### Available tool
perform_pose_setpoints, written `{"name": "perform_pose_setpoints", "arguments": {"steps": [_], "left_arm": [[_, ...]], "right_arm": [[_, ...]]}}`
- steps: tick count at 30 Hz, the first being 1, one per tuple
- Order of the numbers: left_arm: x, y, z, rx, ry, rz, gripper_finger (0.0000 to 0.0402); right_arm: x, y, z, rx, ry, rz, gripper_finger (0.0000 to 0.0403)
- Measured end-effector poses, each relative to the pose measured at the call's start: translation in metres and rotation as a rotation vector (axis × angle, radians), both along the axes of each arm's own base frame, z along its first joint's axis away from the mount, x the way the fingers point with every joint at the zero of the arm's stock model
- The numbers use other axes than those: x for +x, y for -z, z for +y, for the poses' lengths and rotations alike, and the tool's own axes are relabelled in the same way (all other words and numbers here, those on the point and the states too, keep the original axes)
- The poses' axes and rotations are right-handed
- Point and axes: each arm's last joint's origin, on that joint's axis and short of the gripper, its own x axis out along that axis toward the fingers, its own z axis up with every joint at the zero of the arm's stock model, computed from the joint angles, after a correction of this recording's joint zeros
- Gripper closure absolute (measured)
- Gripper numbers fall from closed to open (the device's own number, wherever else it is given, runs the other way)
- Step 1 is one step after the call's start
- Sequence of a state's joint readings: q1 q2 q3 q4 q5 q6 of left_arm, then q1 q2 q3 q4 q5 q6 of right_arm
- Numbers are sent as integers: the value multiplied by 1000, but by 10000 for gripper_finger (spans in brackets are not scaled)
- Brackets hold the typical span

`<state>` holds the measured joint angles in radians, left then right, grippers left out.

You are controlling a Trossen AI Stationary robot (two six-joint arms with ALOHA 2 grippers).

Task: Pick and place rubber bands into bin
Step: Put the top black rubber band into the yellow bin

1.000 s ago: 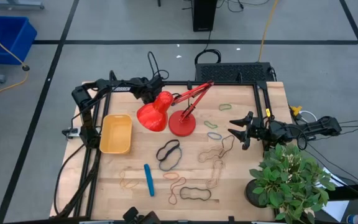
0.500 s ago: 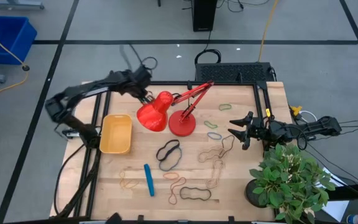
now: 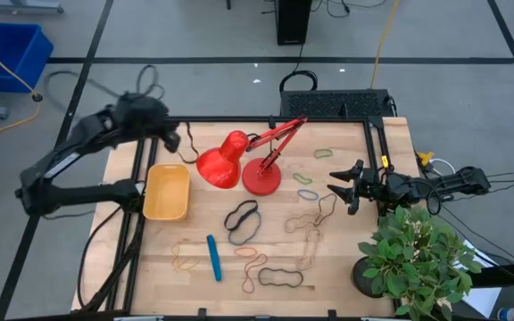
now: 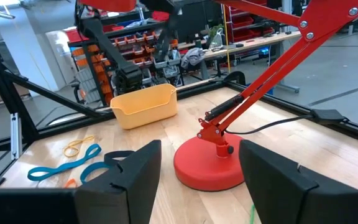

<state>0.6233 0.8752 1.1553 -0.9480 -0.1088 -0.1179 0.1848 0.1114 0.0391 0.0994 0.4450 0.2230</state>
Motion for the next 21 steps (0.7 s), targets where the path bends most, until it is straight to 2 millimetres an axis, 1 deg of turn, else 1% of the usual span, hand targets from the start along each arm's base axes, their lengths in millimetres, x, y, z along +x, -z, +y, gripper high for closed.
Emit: {"name": "perform_pose_setpoints", "arguments": {"steps": [4, 7, 9, 13, 16, 18, 21], "left_arm": [[-22, -8, -20, 12, 46, -67, 396], [-33, -7, -29, -13, 58, -71, 389], [-38, -4, -34, -47, 59, -40, 388], [-44, 5, -40, -145, 42, 41, 396], [-45, 14, -42, -207, 31, 90, 389], [-44, 23, -42, -252, 21, 132, 387], [-41, 43, -42, -320, 0, 197, 395]], "right_arm": [[0, 0, 0, 0, 0, 0, 193], [0, 0, 0, 0, 0, 0, 193], [0, 0, 0, 0, 0, 0, 193], [0, 0, 0, 0, 1, 0, 193], [0, 0, 0, 0, 6, 0, 193], [0, 0, 0, 0, 6, 0, 193], [0, 0, 0, 0, 7, 0, 193]]}}
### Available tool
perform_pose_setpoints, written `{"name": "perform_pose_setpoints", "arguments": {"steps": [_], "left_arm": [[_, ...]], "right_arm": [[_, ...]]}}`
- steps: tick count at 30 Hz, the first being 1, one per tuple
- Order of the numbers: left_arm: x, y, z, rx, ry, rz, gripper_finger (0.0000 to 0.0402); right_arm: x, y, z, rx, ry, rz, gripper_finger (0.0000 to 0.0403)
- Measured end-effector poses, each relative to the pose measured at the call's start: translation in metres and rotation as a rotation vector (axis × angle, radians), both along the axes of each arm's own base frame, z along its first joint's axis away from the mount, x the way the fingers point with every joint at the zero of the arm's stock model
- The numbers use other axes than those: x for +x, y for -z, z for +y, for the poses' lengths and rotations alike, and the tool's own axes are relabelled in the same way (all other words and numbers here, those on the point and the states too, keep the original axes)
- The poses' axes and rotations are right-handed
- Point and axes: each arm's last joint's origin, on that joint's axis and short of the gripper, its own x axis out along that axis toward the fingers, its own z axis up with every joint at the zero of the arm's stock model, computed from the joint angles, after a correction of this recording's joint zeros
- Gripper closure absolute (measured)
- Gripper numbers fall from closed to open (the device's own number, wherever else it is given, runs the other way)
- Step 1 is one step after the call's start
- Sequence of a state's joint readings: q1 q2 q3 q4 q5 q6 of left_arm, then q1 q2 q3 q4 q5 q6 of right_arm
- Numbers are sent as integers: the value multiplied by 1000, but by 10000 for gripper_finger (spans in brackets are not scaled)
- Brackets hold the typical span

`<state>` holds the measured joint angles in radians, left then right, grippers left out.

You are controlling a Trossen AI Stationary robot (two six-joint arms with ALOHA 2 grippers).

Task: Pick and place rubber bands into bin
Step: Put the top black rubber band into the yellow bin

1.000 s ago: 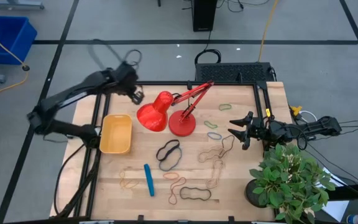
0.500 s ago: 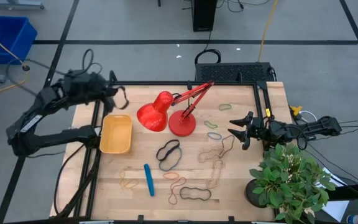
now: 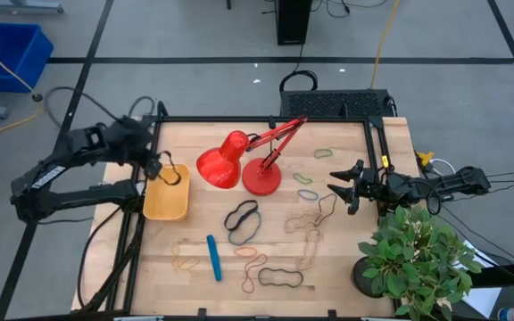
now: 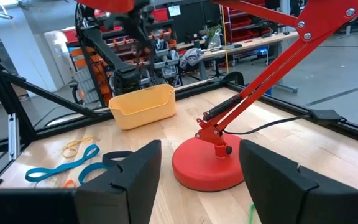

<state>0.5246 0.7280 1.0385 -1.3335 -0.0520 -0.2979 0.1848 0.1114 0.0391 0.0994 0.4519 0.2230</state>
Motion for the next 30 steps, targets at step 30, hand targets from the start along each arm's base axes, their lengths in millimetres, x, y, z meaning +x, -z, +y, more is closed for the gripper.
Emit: {"name": "perform_pose_setpoints", "arguments": {"steps": [30], "left_arm": [[31, 127, 1, -256, -150, 293, 362]], "right_arm": [[0, 0, 0, -32, 1, 8, 193]]}}
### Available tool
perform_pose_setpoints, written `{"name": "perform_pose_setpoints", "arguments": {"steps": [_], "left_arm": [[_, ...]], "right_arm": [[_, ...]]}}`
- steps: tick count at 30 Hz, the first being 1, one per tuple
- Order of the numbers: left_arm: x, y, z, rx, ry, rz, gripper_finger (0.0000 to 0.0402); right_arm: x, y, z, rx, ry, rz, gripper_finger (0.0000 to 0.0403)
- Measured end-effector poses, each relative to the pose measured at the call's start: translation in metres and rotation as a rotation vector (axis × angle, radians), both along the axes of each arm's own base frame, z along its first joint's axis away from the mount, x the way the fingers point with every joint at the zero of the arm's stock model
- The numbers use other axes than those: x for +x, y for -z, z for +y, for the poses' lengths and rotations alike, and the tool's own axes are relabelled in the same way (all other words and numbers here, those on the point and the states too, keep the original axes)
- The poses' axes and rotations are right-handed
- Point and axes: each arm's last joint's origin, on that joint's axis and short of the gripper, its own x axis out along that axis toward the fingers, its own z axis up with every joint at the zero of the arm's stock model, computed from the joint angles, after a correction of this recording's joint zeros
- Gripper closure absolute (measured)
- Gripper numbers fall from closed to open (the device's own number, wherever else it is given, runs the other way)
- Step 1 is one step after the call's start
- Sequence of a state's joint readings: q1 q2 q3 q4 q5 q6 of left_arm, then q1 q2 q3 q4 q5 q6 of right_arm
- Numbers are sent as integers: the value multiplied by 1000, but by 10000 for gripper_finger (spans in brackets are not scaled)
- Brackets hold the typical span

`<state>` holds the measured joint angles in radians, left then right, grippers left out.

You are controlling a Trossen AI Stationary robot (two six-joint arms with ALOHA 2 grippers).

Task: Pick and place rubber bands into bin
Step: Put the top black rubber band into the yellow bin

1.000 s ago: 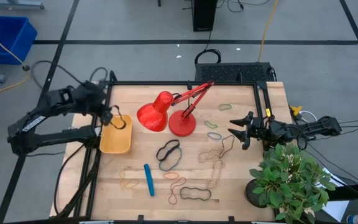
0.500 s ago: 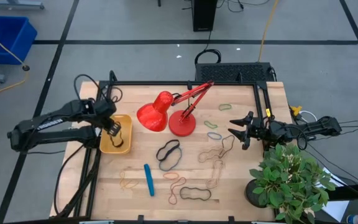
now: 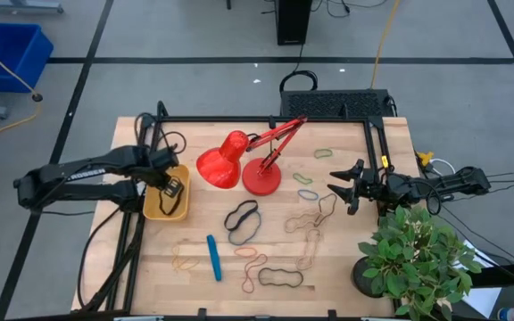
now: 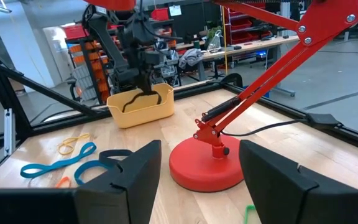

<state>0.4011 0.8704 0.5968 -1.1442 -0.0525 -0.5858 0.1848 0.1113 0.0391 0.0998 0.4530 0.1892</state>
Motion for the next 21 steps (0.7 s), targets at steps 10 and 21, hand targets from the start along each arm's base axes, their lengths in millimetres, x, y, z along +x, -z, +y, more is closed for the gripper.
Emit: {"name": "perform_pose_setpoints", "arguments": {"steps": [10, 21], "left_arm": [[5, 5, 2, -22, 4, 51, 360], [5, 6, 2, -30, 1, 48, 359]], "right_arm": [[0, 0, 0, 0, 0, 0, 193], [0, 0, 0, 0, 0, 0, 193]]}}
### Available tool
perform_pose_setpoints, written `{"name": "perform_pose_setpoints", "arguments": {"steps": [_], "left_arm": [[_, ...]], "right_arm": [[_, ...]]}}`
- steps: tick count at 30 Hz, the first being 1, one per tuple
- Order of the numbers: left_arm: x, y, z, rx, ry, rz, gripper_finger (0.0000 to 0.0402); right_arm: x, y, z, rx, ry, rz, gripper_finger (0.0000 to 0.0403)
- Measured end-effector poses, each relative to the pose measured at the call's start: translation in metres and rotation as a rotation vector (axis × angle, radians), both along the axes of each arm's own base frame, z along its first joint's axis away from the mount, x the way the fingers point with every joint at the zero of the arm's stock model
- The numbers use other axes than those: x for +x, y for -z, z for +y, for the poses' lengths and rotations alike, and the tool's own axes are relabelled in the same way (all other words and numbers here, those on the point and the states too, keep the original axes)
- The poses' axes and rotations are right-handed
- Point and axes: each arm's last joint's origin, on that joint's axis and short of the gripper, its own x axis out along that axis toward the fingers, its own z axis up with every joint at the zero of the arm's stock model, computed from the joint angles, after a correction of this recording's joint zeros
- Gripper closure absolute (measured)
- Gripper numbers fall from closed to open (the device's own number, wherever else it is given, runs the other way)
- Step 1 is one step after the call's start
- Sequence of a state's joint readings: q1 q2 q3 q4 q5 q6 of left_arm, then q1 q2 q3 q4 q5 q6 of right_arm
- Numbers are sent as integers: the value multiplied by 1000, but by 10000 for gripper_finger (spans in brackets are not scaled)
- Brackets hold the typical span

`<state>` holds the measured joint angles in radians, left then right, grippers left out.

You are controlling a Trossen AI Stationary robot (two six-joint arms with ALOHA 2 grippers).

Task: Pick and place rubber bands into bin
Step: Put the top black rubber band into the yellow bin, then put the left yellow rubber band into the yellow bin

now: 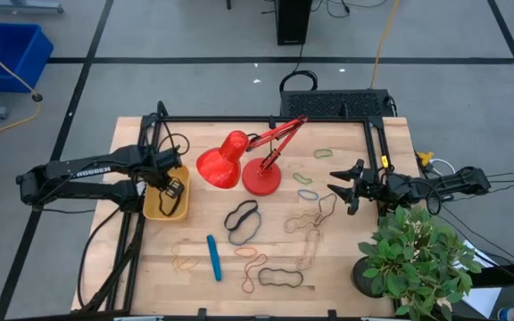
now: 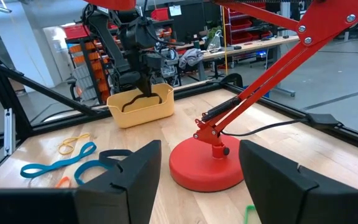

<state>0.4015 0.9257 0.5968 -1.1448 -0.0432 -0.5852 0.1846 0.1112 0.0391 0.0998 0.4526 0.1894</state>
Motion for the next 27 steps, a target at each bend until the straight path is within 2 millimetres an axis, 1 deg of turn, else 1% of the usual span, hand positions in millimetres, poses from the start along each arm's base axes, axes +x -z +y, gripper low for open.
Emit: {"name": "perform_pose_setpoints", "arguments": {"steps": [3, 5, 11, 13, 19, 24, 27], "left_arm": [[0, 0, 0, -8, 1, -4, 355], [1, 0, 0, -14, 2, -11, 343], [3, -1, 1, -1, 14, -37, 277], [5, -4, 1, 7, 38, -48, 259], [12, -25, 5, 55, 145, -113, 228], [20, -50, 6, 95, 280, -200, 222], [25, -59, 4, 99, 387, -252, 222]], "right_arm": [[0, 0, 0, 0, 0, 0, 193], [0, 0, 0, 0, 0, 0, 193], [0, 0, 0, 0, -1, 0, 193], [0, 0, 0, 0, 0, 0, 193], [0, 0, 0, 0, -1, 0, 193], [0, 0, 0, 0, -1, 0, 193], [0, 0, 0, 0, -1, 0, 193]]}}
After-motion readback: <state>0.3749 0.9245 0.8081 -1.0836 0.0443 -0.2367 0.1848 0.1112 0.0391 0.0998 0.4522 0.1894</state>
